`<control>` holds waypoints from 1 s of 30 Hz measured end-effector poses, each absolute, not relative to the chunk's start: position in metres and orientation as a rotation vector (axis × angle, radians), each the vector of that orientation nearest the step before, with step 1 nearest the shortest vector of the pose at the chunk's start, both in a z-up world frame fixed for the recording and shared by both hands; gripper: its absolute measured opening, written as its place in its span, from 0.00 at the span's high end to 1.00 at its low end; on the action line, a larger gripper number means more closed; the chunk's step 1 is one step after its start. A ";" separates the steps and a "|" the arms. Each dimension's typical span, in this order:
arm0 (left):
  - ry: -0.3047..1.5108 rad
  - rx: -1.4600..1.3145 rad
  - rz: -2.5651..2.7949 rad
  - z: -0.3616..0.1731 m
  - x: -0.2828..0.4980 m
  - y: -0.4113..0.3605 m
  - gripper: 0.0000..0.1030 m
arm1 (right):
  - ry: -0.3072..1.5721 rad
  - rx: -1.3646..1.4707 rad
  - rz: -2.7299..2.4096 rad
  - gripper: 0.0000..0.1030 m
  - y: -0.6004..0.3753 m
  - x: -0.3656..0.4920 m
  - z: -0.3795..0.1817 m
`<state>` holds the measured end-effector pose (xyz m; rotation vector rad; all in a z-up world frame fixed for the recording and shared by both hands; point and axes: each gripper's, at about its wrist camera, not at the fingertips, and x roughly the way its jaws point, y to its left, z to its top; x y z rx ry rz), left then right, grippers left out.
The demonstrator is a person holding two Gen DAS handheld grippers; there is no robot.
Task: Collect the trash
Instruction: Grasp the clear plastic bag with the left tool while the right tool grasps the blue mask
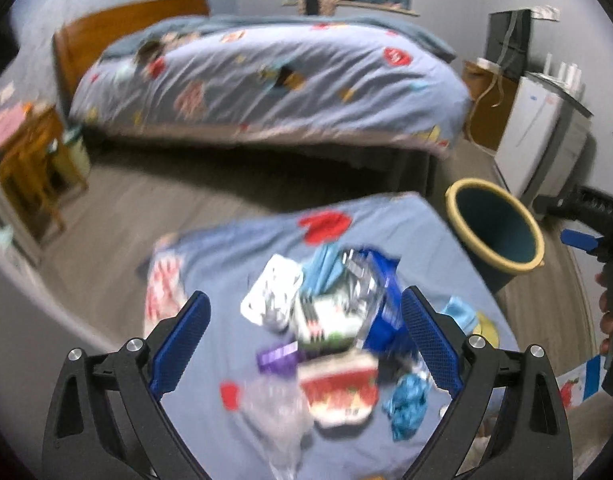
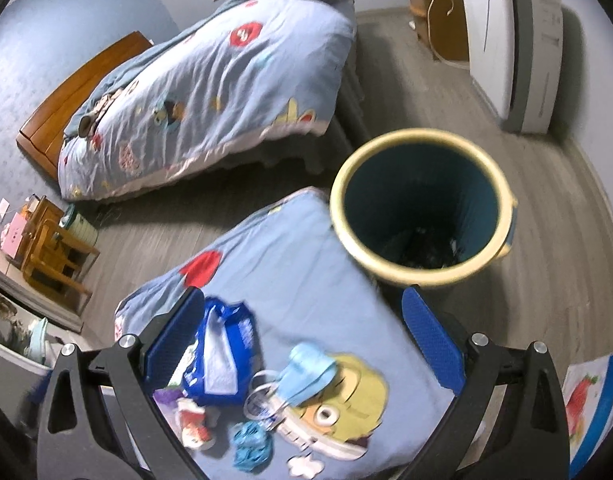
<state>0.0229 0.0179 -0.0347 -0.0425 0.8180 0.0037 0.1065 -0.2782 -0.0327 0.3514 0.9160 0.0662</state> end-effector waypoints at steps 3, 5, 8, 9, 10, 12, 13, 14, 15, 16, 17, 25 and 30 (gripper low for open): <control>0.839 -0.009 0.011 -0.061 0.012 0.018 0.08 | 0.957 0.315 0.061 0.06 -0.268 0.106 -0.048; 0.884 0.027 0.038 -0.079 0.008 0.020 0.08 | 0.996 0.291 0.037 0.06 -0.263 0.108 -0.062; 0.953 -0.008 0.069 -0.097 0.008 0.030 0.08 | 1.046 0.312 0.020 0.06 -0.260 0.111 -0.079; 0.957 -0.018 0.071 -0.100 0.007 0.032 0.08 | 1.058 0.308 0.016 0.06 -0.257 0.112 -0.085; 0.967 -0.016 0.072 -0.106 0.006 0.033 0.08 | 1.069 0.291 0.009 0.06 -0.255 0.114 -0.088; 0.997 -0.002 0.074 -0.115 0.004 0.032 0.08 | 1.088 0.259 0.003 0.06 -0.251 0.114 -0.095; 1.019 -0.003 0.073 -0.121 0.003 0.031 0.08 | 1.096 0.251 -0.001 0.06 -0.249 0.114 -0.099; 1.036 -0.009 0.072 -0.125 0.003 0.030 0.08 | 1.103 0.248 -0.004 0.06 -0.248 0.115 -0.102; 1.054 -0.016 0.068 -0.130 0.003 0.028 0.08 | 1.110 0.246 -0.006 0.06 -0.247 0.115 -0.104; 1.063 -0.015 0.067 -0.133 0.003 0.027 0.08 | 1.119 0.242 -0.005 0.06 -0.246 0.114 -0.108; 1.076 -0.007 0.068 -0.136 0.003 0.025 0.08 | 1.127 0.233 -0.002 0.06 -0.244 0.114 -0.111; 1.136 -0.010 0.070 -0.146 0.008 0.022 0.26 | 1.233 0.140 0.021 0.27 -0.234 0.117 -0.144; 1.178 -0.007 0.087 -0.153 0.011 0.024 0.48 | 1.290 0.141 0.090 0.50 -0.230 0.123 -0.161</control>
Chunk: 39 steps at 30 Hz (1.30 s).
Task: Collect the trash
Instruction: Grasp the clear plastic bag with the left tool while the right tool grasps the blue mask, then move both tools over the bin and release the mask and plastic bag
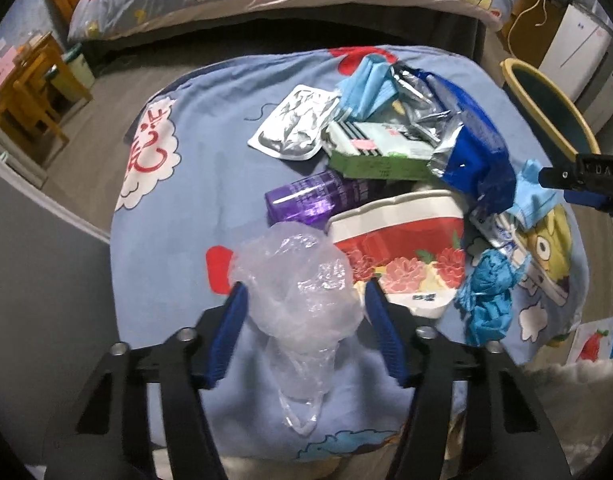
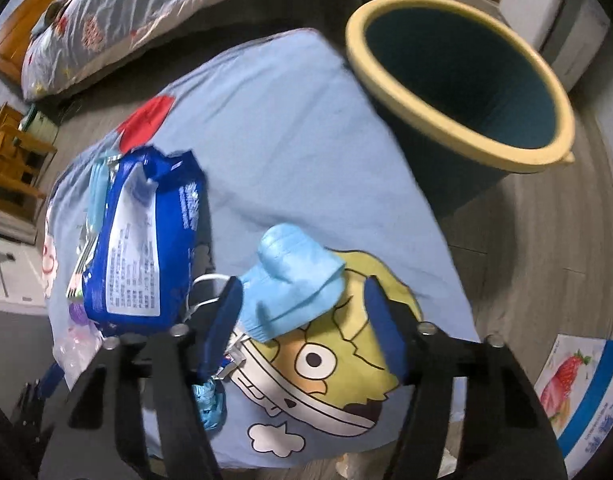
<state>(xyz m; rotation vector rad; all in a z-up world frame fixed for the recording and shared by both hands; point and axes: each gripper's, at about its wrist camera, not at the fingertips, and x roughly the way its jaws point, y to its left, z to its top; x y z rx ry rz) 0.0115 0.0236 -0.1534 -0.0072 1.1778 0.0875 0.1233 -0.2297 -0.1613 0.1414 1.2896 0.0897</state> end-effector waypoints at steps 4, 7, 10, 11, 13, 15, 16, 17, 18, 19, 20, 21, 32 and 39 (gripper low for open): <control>1.187 -0.010 0.099 -0.154 0.014 0.029 0.73 | 1.308 0.121 0.106 0.76 -0.226 0.127 -0.165; 1.188 -0.008 0.113 -0.153 0.014 0.033 0.82 | 1.303 0.110 0.120 0.84 -0.224 0.127 -0.163; 1.177 -0.012 0.135 -0.150 0.014 0.037 0.88 | 1.290 0.114 0.122 0.87 -0.225 0.126 -0.160; 1.164 -0.011 0.148 -0.147 0.014 0.038 0.89 | 1.279 0.115 0.119 0.87 -0.225 0.125 -0.157; 1.133 -0.006 0.173 -0.139 0.013 0.042 0.90 | 1.259 0.123 0.113 0.88 -0.227 0.125 -0.152; 1.097 -0.020 0.188 -0.131 0.013 0.046 0.91 | 1.235 0.134 0.109 0.88 -0.230 0.125 -0.146; 1.069 -0.023 0.202 -0.125 0.012 0.048 0.91 | 1.224 0.139 0.107 0.88 -0.231 0.126 -0.143; 1.049 -0.022 0.212 -0.120 0.012 0.050 0.91 | 1.207 0.149 0.105 0.88 -0.233 0.125 -0.138; 1.029 -0.026 0.216 -0.115 0.012 0.051 0.91 | 1.195 0.155 0.103 0.88 -0.234 0.125 -0.134; 0.997 -0.039 0.215 -0.108 0.012 0.054 0.91 | 1.176 0.159 0.102 0.88 -0.235 0.125 -0.128; 0.975 -0.045 0.212 -0.103 0.012 0.055 0.91 | 1.163 0.162 0.103 0.88 -0.235 0.124 -0.123; 0.939 -0.050 0.197 -0.095 0.012 0.055 0.91 | 1.143 0.171 0.108 0.88 -0.235 0.124 -0.115; 0.796 -0.027 0.103 -0.055 0.018 0.036 0.91 | 0.893 0.150 0.168 0.88 -0.249 0.124 -0.027; 0.750 -0.035 0.044 -0.038 0.025 0.019 0.91 | 0.787 0.193 0.172 0.88 -0.283 0.122 0.011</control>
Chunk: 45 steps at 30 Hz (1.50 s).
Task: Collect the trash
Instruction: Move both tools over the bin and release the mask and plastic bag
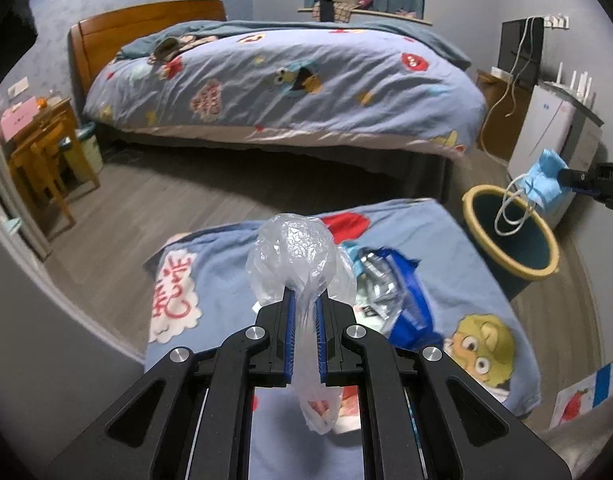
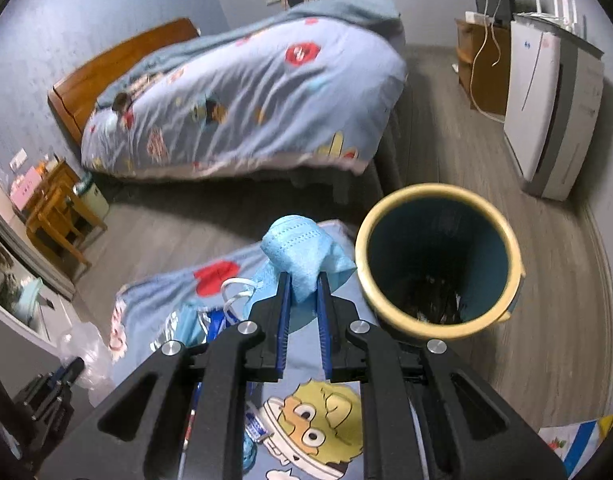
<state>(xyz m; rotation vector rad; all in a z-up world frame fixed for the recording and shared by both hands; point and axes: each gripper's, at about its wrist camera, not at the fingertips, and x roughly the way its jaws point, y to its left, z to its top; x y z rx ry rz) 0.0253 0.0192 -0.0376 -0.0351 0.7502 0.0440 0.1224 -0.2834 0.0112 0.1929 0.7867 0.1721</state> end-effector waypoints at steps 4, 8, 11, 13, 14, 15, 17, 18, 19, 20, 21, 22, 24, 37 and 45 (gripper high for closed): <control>0.740 -0.037 0.013 -0.032 0.035 0.006 0.91 | 0.754 0.208 0.159 0.88 -0.303 0.128 0.022; 0.725 -0.002 -0.026 -0.023 0.050 -0.015 0.91 | 0.734 0.204 0.134 0.88 -0.321 0.137 0.028; 0.715 0.021 -0.066 -0.018 0.062 -0.033 0.91 | 0.733 0.206 0.098 0.88 -0.338 0.146 0.027; 0.711 0.036 -0.098 -0.017 0.071 -0.047 0.91 | 0.744 0.219 0.077 0.88 -0.352 0.154 0.023; 0.711 0.042 -0.111 -0.017 0.074 -0.053 0.91 | 0.751 0.230 0.066 0.88 -0.359 0.158 0.019; 0.710 0.052 -0.128 -0.017 0.078 -0.061 0.91 | 0.758 0.238 0.058 0.88 -0.364 0.161 0.016; 0.707 0.077 -0.161 -0.017 0.087 -0.080 0.91 | 0.777 0.250 0.033 0.88 -0.376 0.169 0.007; 0.707 0.090 -0.181 -0.018 0.093 -0.091 0.91 | 0.783 0.252 0.022 0.88 -0.379 0.172 0.004; 0.707 0.099 -0.197 -0.019 0.097 -0.099 0.91 | 0.792 0.255 0.011 0.88 -0.384 0.176 0.000; 0.709 0.107 -0.212 -0.020 0.101 -0.107 0.91 | 0.798 0.260 0.000 0.88 -0.387 0.177 -0.004; 0.709 0.114 -0.224 -0.020 0.104 -0.114 0.91 | 0.800 0.264 -0.006 0.88 -0.391 0.179 -0.006; 0.710 0.125 -0.241 -0.021 0.108 -0.123 0.91 | 0.802 0.270 -0.015 0.88 -0.395 0.182 -0.008; 0.712 0.138 -0.271 -0.022 0.116 -0.137 0.91 | 0.804 0.274 -0.029 0.88 -0.402 0.186 -0.012; 0.817 0.151 -0.457 -0.053 0.164 -0.213 0.91 | 0.858 0.338 -0.146 0.88 -0.440 0.203 -0.047; 0.814 0.183 -0.496 -0.061 0.193 -0.242 0.90 | 0.917 0.372 -0.225 0.88 -0.468 0.210 -0.075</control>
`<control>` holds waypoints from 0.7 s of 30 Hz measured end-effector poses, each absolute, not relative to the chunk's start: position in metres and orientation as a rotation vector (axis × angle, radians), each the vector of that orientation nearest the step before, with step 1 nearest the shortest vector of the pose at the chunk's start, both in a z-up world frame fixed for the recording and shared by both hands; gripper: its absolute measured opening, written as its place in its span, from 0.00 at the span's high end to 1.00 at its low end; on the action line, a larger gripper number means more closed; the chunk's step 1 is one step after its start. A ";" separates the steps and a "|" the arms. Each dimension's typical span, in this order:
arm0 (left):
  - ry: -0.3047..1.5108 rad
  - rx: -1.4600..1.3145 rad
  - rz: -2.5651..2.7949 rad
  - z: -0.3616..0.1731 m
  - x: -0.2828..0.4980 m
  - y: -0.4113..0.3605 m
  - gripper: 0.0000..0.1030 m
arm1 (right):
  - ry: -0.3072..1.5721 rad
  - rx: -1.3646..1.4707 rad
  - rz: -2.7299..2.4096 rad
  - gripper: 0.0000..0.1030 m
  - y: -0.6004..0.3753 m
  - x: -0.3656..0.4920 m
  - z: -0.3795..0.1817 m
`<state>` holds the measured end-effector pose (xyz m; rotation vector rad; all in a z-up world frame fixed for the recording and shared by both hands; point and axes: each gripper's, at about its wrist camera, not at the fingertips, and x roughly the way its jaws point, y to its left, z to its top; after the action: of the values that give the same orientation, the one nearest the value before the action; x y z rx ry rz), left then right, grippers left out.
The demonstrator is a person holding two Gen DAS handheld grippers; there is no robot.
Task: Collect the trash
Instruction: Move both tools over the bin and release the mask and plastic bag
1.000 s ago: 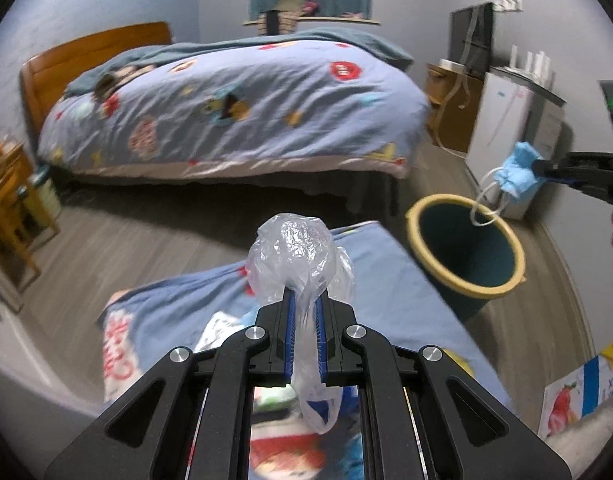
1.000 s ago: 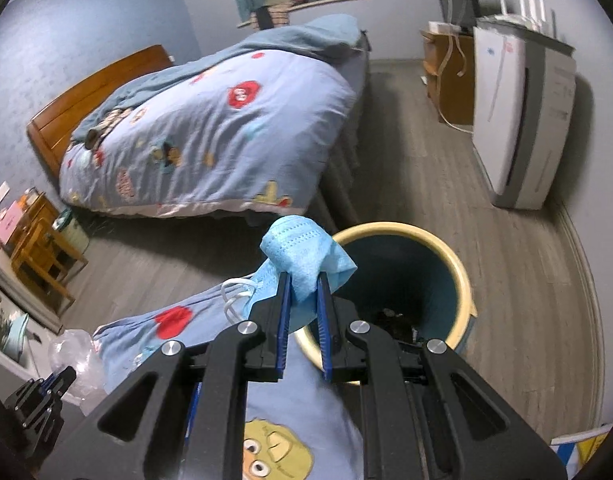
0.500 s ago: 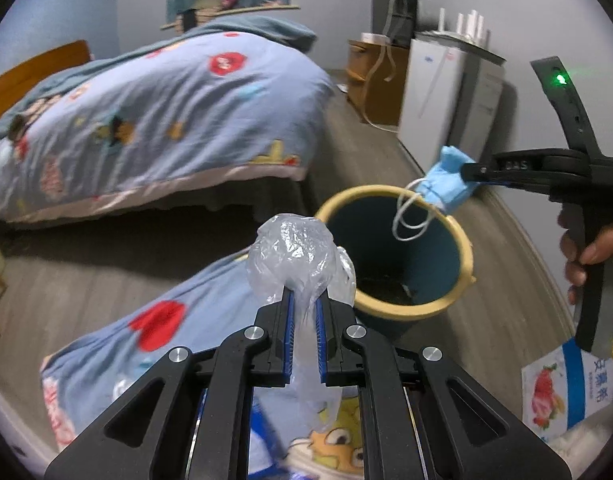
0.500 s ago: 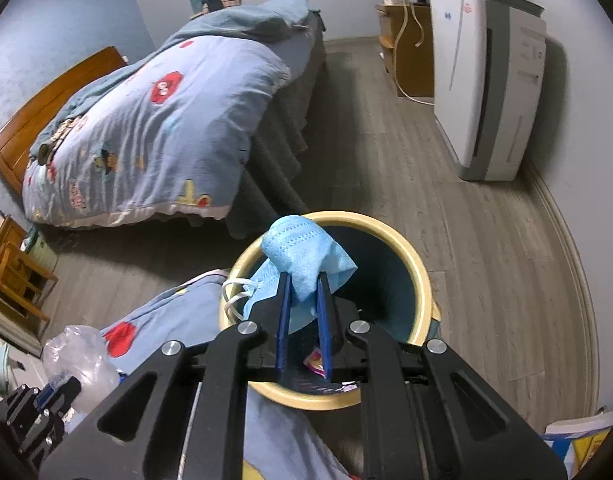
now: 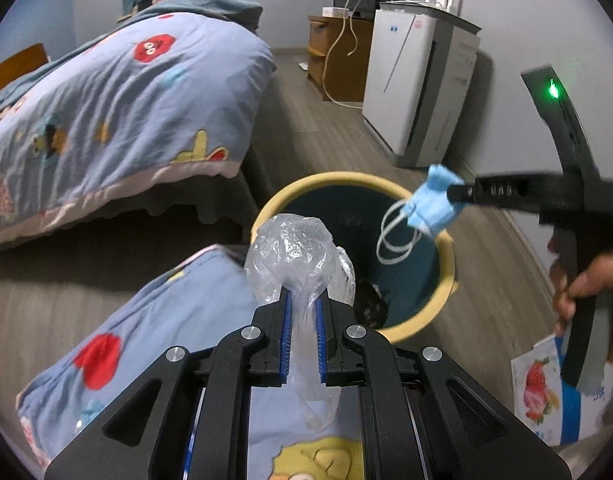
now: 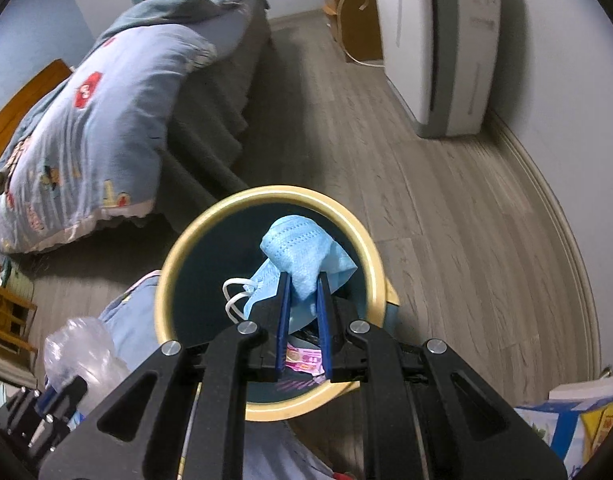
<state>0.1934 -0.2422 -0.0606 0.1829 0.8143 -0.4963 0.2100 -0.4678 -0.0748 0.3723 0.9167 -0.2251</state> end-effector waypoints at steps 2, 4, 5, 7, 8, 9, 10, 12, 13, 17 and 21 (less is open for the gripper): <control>0.811 0.186 -0.501 -0.062 0.200 -0.249 0.91 | 0.925 0.379 -0.234 0.88 -0.471 0.211 -0.078; 0.809 0.189 -0.501 -0.064 0.207 -0.257 0.91 | 0.932 0.392 -0.234 0.88 -0.471 0.212 -0.080; 0.811 0.185 -0.501 -0.064 0.210 -0.260 0.91 | 0.935 0.395 -0.234 0.88 -0.470 0.212 -0.081; 0.813 0.167 -0.504 -0.066 0.218 -0.266 0.90 | 0.939 0.394 -0.233 0.88 -0.470 0.213 -0.082; 0.815 0.158 -0.505 -0.067 0.221 -0.269 0.90 | 0.940 0.397 -0.232 0.88 -0.470 0.214 -0.083; 0.816 0.150 -0.502 -0.069 0.225 -0.272 0.90 | 0.941 0.401 -0.230 0.88 -0.470 0.214 -0.083; 0.817 0.148 -0.500 -0.070 0.228 -0.275 0.90 | 0.941 0.403 -0.229 0.88 -0.470 0.215 -0.083; 0.815 0.148 -0.500 -0.071 0.232 -0.279 0.90 | 0.939 0.405 -0.226 0.88 -0.471 0.214 -0.083; 0.812 0.148 -0.500 -0.071 0.234 -0.281 0.90 | 0.938 0.406 -0.224 0.88 -0.471 0.214 -0.083; 0.802 0.140 -0.508 -0.071 0.236 -0.284 0.90 | 0.927 0.405 -0.226 0.88 -0.471 0.214 -0.083; 0.797 0.123 -0.503 -0.073 0.235 -0.282 0.80 | 0.919 0.410 -0.214 0.87 -0.470 0.213 -0.082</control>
<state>0.2354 -0.2816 -0.0731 0.1225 0.7968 -0.5032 0.2132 -0.4696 -0.0824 0.4102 0.9190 -0.2145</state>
